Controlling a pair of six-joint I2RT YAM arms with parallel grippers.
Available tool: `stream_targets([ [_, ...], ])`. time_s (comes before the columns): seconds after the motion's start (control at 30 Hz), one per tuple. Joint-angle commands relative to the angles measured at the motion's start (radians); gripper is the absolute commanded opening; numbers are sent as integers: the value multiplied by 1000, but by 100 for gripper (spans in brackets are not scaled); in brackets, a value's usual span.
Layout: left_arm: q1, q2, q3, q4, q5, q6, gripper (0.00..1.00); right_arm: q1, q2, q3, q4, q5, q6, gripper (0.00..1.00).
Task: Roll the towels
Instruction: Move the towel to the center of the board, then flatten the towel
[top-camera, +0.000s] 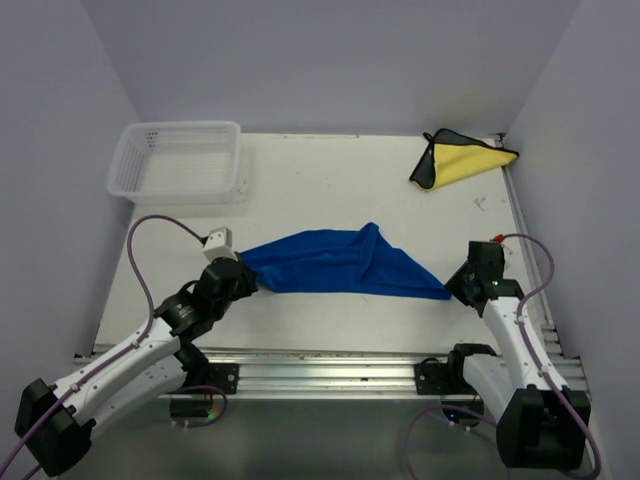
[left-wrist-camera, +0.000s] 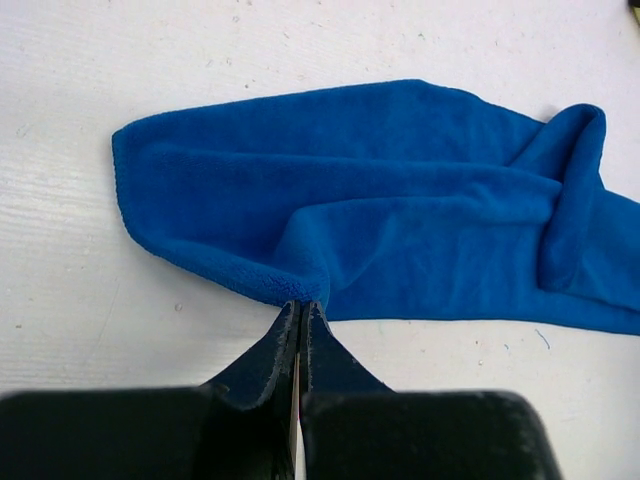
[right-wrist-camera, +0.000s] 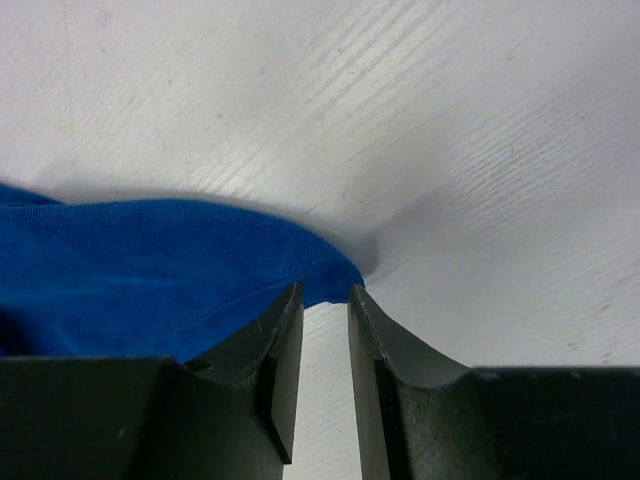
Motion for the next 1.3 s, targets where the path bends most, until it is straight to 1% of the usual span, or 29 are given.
stream_targets([
  [0.0,-3,2,-9,70,-8,18,0,1,-23,-4,-7,28,-20,27],
  [0.03,-3,3,-10,73,-8,18,0,1,-20,-10,0,23,-18,22],
  [0.1,-5,6,-15,82,-5,23,0,1,-6,-18,4,23,-10,20],
  [0.2,-3,8,-18,88,-3,23,0,1,46,-26,22,-4,-9,23],
  [0.27,-5,6,-19,94,-3,24,0,1,86,-24,34,-6,-10,27],
  [0.4,-5,6,-13,94,-5,35,0,1,106,-27,50,6,-9,32],
  [0.5,-5,0,-12,94,-10,44,0,1,109,-38,74,34,-10,34],
  [0.6,-5,2,-9,90,-14,56,0,1,135,-33,85,48,-20,40],
  [0.7,-3,3,-6,84,-22,61,0,1,161,-36,109,34,-17,35],
  [0.73,-5,5,-7,85,-25,63,0,0,178,-27,108,35,-15,28],
  [0.8,-3,5,-9,88,-26,64,0,0,190,-26,125,37,-9,24],
  [0.87,-3,8,-6,90,-28,66,0,1,213,-15,135,37,-6,10],
  [0.9,-3,12,-3,87,-33,69,0,0,220,-10,137,37,-7,0],
  [1.0,-3,8,16,74,-37,76,0,0,203,23,106,23,-7,0],
  [1.1,-3,12,59,48,-59,82,0,1,114,85,51,13,-12,0],
  [1.17,-2,19,112,19,-101,92,0,0,68,167,-5,-7,-6,0],
  [1.23,-2,26,180,7,-129,112,0,0,59,264,-51,-40,5,0],
  [1.27,0,31,207,2,-144,122,0,-2,62,295,-62,-79,17,0],
])
